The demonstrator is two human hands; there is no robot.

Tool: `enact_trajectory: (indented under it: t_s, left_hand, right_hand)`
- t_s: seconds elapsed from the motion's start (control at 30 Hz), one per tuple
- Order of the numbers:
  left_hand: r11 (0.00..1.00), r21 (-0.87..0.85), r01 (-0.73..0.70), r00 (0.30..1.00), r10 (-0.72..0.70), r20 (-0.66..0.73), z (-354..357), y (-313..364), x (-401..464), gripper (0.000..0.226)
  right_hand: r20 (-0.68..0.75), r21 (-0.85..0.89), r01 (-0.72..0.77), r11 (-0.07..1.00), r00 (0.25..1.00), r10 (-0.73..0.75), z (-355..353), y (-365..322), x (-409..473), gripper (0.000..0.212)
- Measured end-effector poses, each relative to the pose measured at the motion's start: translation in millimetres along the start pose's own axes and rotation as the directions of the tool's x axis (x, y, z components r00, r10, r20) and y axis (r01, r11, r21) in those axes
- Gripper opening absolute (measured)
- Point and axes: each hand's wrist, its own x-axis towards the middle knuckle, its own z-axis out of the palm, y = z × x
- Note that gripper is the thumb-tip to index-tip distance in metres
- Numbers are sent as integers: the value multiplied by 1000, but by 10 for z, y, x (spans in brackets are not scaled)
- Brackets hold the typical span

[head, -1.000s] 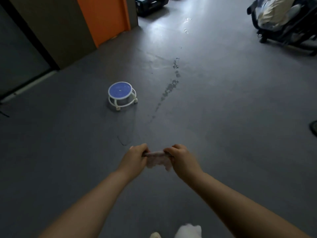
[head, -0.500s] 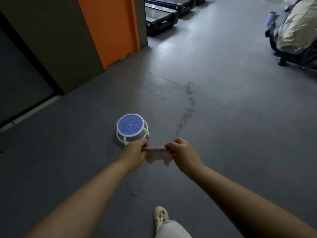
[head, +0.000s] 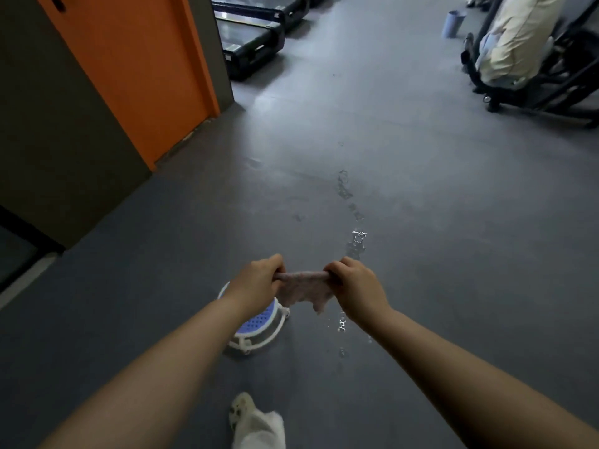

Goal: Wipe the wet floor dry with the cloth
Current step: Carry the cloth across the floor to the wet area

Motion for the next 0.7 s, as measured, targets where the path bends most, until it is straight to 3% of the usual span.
enact_trajectory:
  t_s: [0.33, 0.7]
  left_hand:
    - [988, 41, -152, 966, 139, 218, -482, -640, 1788, 8]
    - [997, 45, -66, 968, 53, 246, -328, -640, 3883, 5]
  right_hand:
    - [11, -55, -241, 969, 970, 241, 312, 6, 1459, 6]
    - [35, -45, -212, 976, 976, 214, 329, 1109, 3271, 17]
